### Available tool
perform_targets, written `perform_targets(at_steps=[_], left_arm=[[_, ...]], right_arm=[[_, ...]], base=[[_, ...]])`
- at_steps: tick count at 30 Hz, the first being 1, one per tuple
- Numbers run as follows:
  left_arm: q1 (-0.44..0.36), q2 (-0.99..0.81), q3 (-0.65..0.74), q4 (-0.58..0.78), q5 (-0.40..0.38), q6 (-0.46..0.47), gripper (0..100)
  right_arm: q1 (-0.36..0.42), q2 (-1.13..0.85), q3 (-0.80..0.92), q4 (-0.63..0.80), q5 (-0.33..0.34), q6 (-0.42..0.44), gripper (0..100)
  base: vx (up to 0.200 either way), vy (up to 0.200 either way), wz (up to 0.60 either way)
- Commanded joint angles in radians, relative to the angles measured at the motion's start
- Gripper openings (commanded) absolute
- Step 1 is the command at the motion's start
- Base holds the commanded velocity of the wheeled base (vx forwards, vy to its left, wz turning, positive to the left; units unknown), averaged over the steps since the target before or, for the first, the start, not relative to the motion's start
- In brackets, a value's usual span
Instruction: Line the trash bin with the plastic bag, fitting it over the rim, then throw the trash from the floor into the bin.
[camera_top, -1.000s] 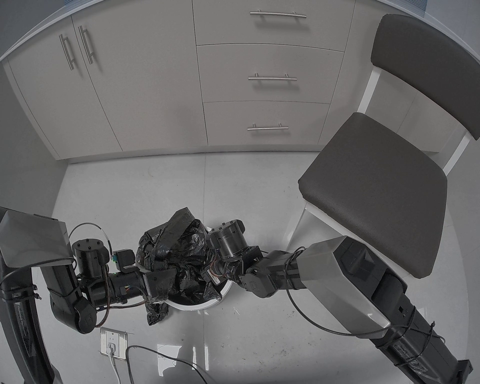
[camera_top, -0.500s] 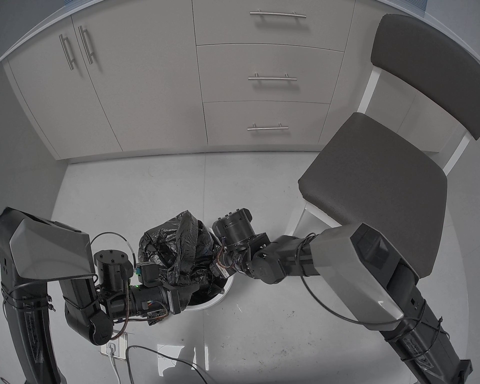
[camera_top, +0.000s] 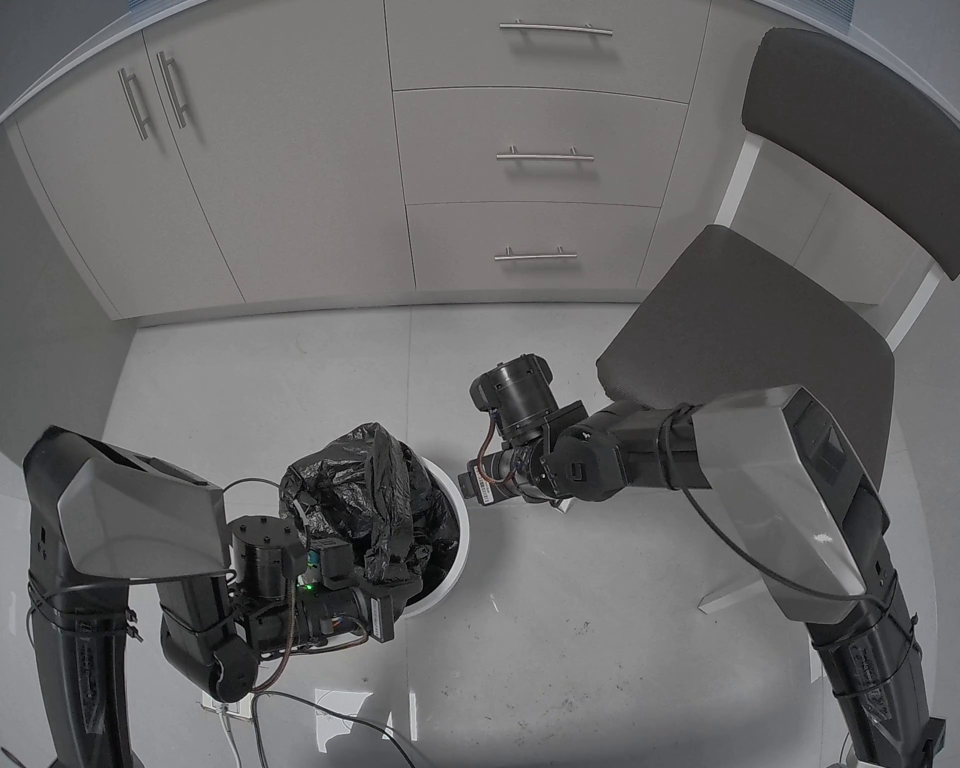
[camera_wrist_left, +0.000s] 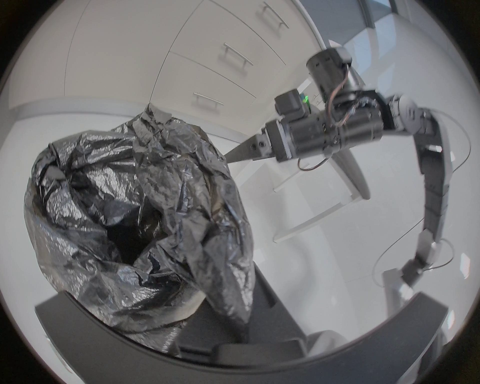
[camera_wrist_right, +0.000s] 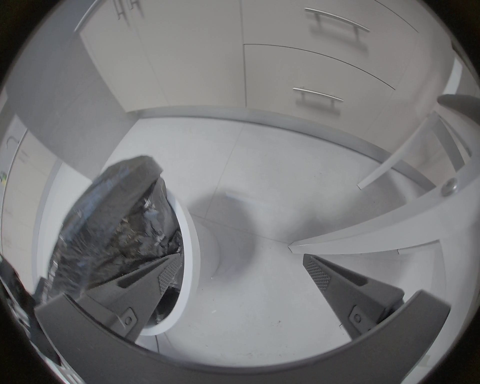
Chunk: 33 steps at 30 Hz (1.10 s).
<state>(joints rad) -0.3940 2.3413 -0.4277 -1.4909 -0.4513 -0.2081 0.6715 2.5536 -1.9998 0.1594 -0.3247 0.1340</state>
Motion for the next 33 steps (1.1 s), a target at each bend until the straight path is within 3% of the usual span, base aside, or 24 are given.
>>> perform_targets(at_steps=[1, 8, 11, 19, 27, 33], left_arm=[[-0.071, 0.073, -0.052, -0.005, 0.097, 0.067, 0], [-0.154, 0.107, -0.079, -0.035, 0.175, 0.098, 0], [-0.158, 0.119, -0.08, -0.035, 0.207, 0.145, 0], [-0.161, 0.148, -0.091, -0.035, 0.237, 0.165, 0], [-0.17, 0.158, -0.125, -0.035, 0.307, 0.164, 0], [-0.178, 0.155, -0.126, -0.035, 0.312, 0.161, 0]], right_arm=[[-0.003, -0.056, 0.0, 0.0, -0.01, 0.067, 100], [0.06, -0.084, 0.0, 0.02, -0.01, 0.104, 100], [0.1, -0.081, 0.0, 0.029, -0.01, 0.105, 100], [0.145, -0.046, 0.0, 0.034, -0.01, 0.108, 100], [0.154, -0.004, 0.0, 0.08, -0.01, 0.137, 100], [0.137, 0.008, 0.0, 0.109, -0.01, 0.137, 100]], base=[[0.0, 0.0, 0.0], [0.0, 0.0, 0.0], [0.0, 0.0, 0.0], [0.0, 0.0, 0.0], [0.0, 0.0, 0.0], [0.0, 0.0, 0.0]])
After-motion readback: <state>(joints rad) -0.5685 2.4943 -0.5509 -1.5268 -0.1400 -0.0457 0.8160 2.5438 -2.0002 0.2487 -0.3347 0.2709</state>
